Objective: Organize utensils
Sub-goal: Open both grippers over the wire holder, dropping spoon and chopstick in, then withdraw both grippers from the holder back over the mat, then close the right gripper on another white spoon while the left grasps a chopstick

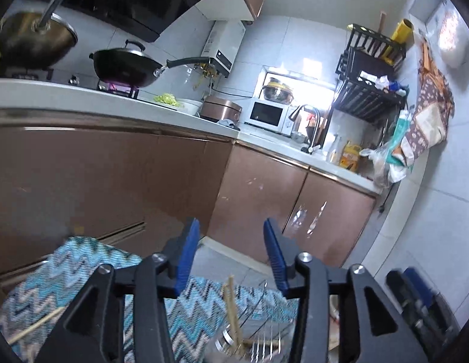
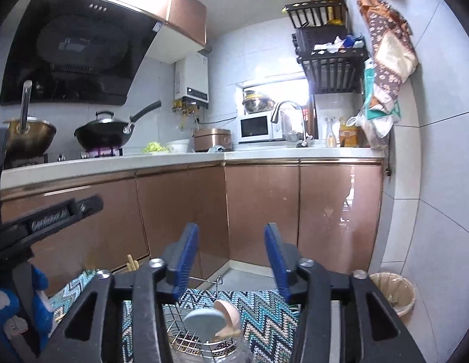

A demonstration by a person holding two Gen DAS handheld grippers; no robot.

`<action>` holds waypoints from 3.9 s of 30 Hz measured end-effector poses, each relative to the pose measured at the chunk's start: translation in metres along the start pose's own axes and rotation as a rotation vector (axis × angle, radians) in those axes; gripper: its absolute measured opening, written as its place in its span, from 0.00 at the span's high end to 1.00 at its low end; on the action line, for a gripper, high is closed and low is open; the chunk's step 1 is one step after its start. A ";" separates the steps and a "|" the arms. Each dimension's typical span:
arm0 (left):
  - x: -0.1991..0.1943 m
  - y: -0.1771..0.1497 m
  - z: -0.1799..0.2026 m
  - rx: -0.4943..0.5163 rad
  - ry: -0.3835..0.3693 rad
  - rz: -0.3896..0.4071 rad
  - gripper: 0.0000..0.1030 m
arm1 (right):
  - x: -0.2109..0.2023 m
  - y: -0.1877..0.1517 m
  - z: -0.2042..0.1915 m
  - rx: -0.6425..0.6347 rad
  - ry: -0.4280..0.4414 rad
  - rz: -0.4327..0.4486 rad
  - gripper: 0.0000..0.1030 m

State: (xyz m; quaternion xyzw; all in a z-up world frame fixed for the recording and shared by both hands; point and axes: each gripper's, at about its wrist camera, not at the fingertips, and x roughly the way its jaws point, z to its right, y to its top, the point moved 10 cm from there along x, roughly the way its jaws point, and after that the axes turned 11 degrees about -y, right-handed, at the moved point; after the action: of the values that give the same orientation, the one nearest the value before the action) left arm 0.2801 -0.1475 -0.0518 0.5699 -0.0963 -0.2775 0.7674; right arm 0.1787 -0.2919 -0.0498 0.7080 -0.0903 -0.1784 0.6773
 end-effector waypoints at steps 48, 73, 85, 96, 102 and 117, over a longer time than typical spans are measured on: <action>-0.334 0.037 0.008 0.217 0.337 0.179 0.24 | -0.236 0.075 -0.007 0.152 0.187 0.133 0.00; -0.363 0.043 -0.008 0.224 0.405 0.248 0.23 | -0.231 0.055 -0.036 0.075 0.251 0.006 0.00; -0.325 0.017 -0.057 0.159 0.394 0.092 0.23 | -0.187 0.007 -0.064 0.023 0.278 -0.146 0.00; -0.267 -0.039 -0.168 -0.018 0.321 -0.167 0.23 | -0.120 -0.086 -0.127 -0.113 0.343 -0.412 0.10; -0.227 -0.059 -0.218 -0.100 0.256 -0.309 0.24 | -0.088 -0.137 -0.172 -0.220 0.433 -0.557 0.38; -0.070 -0.150 -0.263 -0.066 0.101 -0.769 0.35 | 0.025 -0.215 -0.247 -0.236 0.622 -0.840 0.68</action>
State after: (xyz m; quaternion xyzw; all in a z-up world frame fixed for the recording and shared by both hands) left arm 0.2966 0.0761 -0.2662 0.5522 0.1711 -0.5194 0.6293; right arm 0.2698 -0.0575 -0.2615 0.6218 0.4263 -0.2247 0.6174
